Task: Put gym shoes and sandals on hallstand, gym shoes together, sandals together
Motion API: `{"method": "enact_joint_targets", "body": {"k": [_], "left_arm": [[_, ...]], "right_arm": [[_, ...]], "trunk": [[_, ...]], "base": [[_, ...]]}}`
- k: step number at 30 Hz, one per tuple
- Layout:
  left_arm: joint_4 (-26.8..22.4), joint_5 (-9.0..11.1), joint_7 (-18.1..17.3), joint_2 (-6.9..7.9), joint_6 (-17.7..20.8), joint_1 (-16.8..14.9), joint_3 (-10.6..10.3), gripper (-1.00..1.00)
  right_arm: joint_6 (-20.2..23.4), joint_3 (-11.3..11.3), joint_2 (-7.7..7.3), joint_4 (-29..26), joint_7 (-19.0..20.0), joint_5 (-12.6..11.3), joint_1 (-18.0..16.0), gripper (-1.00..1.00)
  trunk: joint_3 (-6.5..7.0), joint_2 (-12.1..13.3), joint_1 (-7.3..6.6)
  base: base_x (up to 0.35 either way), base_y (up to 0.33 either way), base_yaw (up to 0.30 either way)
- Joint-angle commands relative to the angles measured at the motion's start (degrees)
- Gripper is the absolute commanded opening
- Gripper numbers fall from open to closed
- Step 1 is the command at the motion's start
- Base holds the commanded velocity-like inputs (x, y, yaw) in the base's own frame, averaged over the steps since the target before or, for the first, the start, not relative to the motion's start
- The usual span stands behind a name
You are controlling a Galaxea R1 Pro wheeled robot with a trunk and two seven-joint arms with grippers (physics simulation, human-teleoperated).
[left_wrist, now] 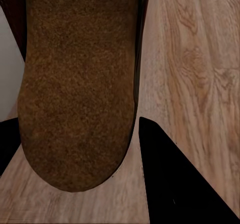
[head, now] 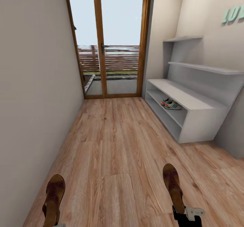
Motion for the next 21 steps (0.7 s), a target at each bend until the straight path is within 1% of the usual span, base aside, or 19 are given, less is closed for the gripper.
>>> {"method": "enact_joint_targets", "body": {"k": [1,21], "left_arm": [[0.0,-0.3,0.2,0.00,-0.1,0.0,0.0,-1.00],[0.0,-0.3,0.2,0.00,-0.1,0.0,0.0,-1.00]], "right_arm": [[-0.2,-0.5,0.00,0.0,0.1,0.4,0.0,-1.00],[-0.2,-0.5,0.00,0.0,0.1,0.4,0.0,-1.00]], "trunk": [[-0.05,0.0,0.02],[-0.05,0.0,0.02]], "base": [[0.339,0.008,0.000],[0.339,0.001,0.000]]}}
